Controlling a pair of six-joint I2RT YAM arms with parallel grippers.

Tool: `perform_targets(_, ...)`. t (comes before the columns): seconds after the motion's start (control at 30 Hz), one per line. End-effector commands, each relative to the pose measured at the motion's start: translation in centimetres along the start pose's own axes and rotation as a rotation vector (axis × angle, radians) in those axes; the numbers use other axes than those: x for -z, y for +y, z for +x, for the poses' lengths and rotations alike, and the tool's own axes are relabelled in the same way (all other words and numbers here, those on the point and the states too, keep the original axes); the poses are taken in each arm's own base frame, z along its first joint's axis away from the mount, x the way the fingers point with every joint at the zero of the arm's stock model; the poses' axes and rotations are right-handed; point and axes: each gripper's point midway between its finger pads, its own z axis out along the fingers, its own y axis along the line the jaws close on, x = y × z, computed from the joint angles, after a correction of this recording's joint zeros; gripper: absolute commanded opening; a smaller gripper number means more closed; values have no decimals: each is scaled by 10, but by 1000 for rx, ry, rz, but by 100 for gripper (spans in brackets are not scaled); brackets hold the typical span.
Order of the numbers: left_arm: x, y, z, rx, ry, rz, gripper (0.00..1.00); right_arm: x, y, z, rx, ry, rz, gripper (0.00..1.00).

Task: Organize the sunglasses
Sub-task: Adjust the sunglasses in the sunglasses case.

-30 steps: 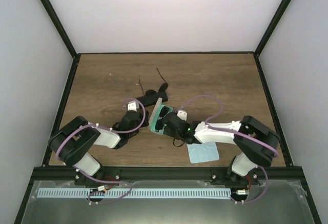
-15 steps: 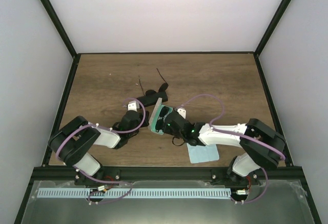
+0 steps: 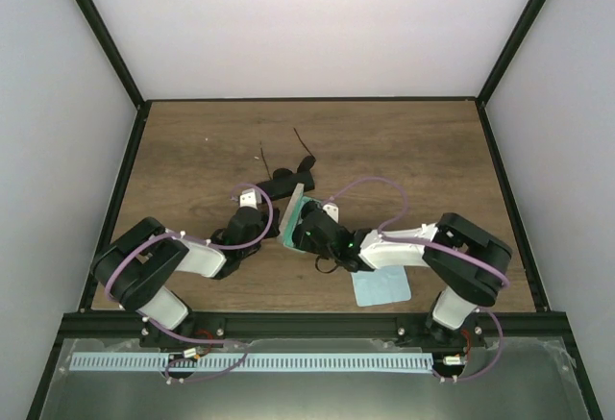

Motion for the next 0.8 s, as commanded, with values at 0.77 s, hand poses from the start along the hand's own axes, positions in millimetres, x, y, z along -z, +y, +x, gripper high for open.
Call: perform_targets(0.77,2,-11,-9,1,-27,33,11,25,-11,-17,-9,-65,52,2)
